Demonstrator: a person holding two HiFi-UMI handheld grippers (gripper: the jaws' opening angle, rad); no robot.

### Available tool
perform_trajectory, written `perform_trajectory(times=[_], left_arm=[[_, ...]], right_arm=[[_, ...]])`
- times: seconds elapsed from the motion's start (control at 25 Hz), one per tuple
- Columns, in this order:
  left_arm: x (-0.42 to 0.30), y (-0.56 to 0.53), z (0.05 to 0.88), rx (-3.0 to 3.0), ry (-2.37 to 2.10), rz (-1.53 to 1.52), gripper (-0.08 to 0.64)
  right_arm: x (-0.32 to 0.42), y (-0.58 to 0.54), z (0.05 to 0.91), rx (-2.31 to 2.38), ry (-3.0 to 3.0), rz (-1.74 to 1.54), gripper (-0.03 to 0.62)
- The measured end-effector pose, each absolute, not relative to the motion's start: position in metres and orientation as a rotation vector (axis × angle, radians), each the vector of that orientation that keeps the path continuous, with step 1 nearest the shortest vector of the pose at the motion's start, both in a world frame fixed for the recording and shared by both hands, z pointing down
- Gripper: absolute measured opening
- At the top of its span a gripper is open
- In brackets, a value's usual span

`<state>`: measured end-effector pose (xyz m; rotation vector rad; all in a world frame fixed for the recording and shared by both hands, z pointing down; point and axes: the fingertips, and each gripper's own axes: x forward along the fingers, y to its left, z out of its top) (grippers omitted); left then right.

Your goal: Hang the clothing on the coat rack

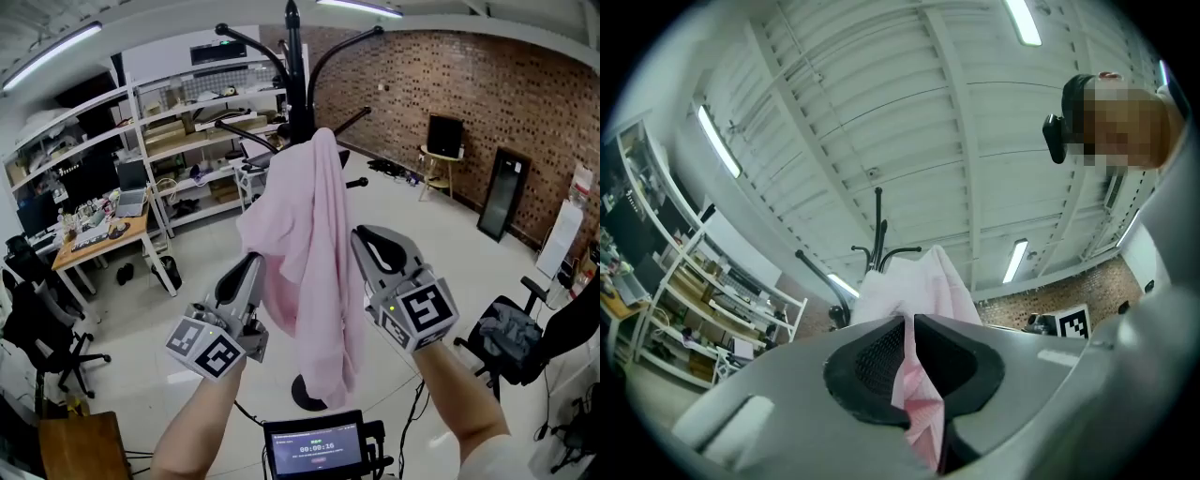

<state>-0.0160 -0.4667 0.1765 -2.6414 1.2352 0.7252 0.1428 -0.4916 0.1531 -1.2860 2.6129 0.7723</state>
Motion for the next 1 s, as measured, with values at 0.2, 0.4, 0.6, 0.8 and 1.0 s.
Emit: perform_trajectory(times=[0.2, 0.4, 0.6, 0.8, 1.0], left_arm=[[-0.020, -0.463, 0.193, -2.655, 1.276, 0.735, 0.038], [-0.021, -0.458, 0.198, -2.667, 1.277, 0.736, 0.038], [-0.019, -0.450, 0.205, -2.686, 1.275, 0.738, 0.038], [-0.015, -0.444, 0.212, -2.711, 1.273, 0.732, 0.038], [-0.010, -0.441, 0.214, -2.731, 1.255, 0.706, 0.038]], right_arm=[[0.146, -0.491, 0.162, -1.296, 2.622, 0.735, 0.044], [0.142, -0.488, 0.163, -1.287, 2.629, 0.729, 0.044], [0.143, -0.483, 0.168, -1.295, 2.630, 0.714, 0.044], [0.146, -0.478, 0.171, -1.307, 2.625, 0.707, 0.044], [0.149, -0.475, 0.175, -1.327, 2.622, 0.689, 0.044]])
